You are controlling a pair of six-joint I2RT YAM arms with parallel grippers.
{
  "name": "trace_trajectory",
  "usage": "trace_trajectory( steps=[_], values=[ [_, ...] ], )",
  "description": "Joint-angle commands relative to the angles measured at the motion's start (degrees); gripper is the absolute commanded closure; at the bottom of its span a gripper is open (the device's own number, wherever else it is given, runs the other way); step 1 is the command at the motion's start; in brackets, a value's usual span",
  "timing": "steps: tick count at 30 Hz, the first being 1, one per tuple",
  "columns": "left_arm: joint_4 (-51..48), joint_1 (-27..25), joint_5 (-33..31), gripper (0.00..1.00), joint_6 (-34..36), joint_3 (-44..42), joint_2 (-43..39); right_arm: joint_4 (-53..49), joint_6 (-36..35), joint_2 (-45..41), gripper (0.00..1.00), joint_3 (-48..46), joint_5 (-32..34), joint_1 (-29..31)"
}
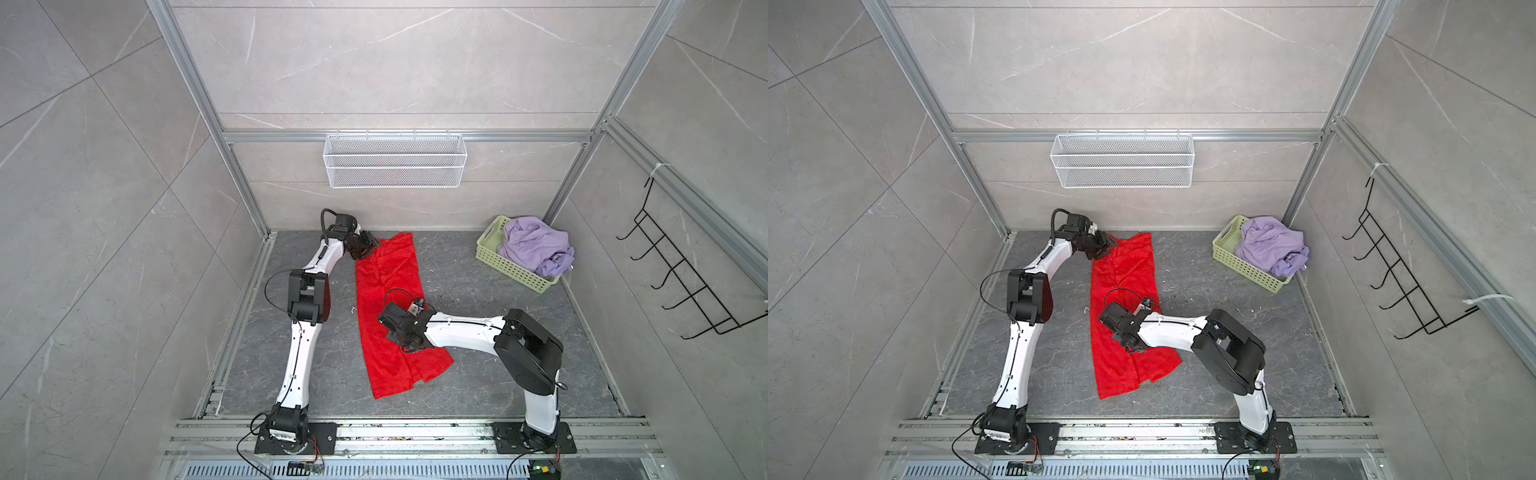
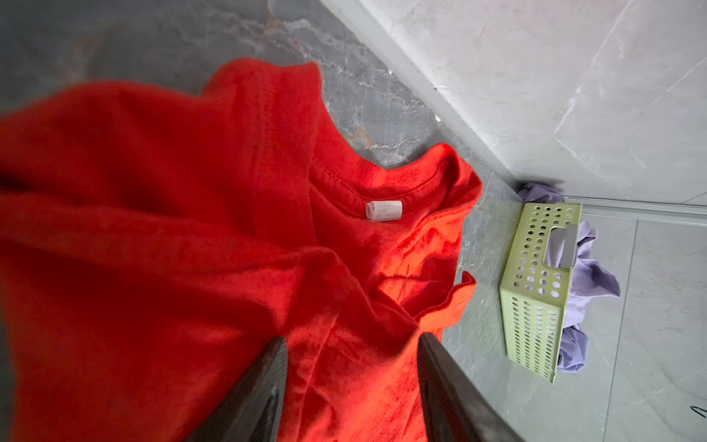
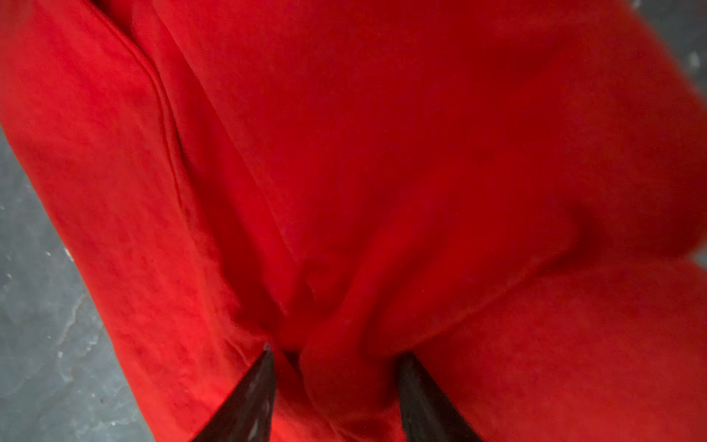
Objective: Fold and stack the t-shirts
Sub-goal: 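Rotate the folded strip lengthwise toward the robot, left gripper far end, right gripper middle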
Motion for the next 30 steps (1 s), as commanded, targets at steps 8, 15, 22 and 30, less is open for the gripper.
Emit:
trace_trajectory(
  steps=[8, 15, 22, 30],
  values=[
    [-1.71, 1.62, -3.90, 0.42, 2.93, -15.99, -18.82, -21.33, -7.04, -8.18, 0.40, 0.82, -1.60, 1.31],
    [-4.53, -2.51, -5.68, 0.42, 5.77, -28.11, -25.26, -10.16, -10.16, -14.08, 0.39, -8.30, -2.04, -2.02],
    [-3.91, -3.66, -8.24, 0.42, 3.47, -26.09, -20.15, -0.95, -15.04, -12.47, 0.39, -11.30, -6.35, -4.41],
    [-6.56, -4.60, -5.10, 0.42, 1.35, -14.50, -8.71, 4.11, -11.26, -9.97, 0.40, -14.52, -10.27, -4.20]
  ],
)
